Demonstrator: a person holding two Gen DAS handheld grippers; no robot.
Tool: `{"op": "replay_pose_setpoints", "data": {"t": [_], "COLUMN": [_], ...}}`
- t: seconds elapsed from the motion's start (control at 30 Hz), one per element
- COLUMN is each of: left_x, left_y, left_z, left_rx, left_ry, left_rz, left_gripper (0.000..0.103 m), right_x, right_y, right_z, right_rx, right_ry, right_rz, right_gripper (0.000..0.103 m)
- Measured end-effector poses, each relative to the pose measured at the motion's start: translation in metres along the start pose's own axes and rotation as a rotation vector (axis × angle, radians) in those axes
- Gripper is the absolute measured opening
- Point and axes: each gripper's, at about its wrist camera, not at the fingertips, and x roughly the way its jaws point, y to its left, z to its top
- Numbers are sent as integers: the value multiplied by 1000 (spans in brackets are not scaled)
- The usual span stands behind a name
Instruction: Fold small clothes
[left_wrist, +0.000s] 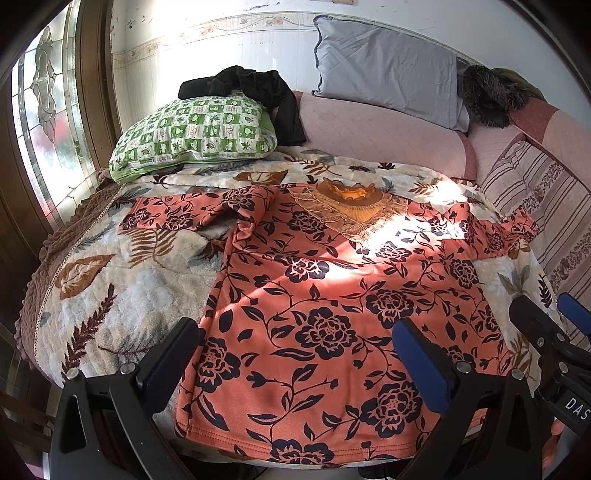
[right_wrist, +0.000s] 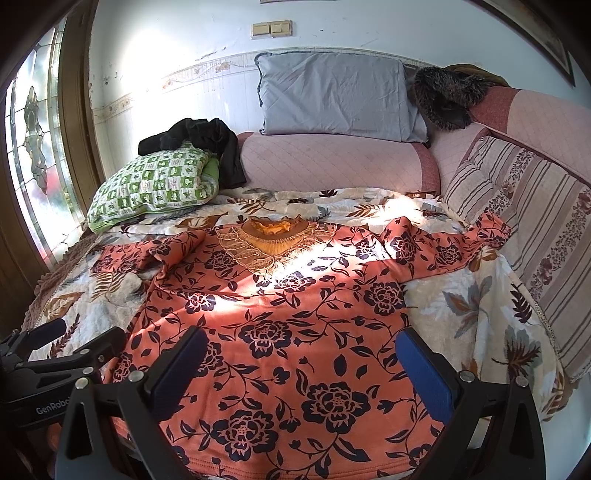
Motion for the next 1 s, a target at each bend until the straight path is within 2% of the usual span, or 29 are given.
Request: {"op": "replay_pose_setpoints", "data": {"t": [0.53, 0.63, 0.77, 0.87, 1.0], "left_x": [9, 26, 65, 94, 128], "left_y": [2, 21, 77, 127, 168], "left_z": [0, -2, -2, -1, 7], "left_rx": [3, -35, -172, -289, -325], "left_ry": [21, 66, 157, 209, 227], "left_rz": [1, -18, -2, 51, 164], "left_gripper": [103, 103, 103, 103, 103], "right_x": [7, 22, 52, 74, 96], "right_y": [0, -12, -63, -119, -213], "right_z": [-1, -4, -23, -29, -11], "right_rx": [7, 55, 247, 410, 609], "right_ry": [9, 65, 176, 223, 122], "right_rz": [6, 65, 214, 276, 262], "right_gripper": [103, 103, 103, 103, 103]}}
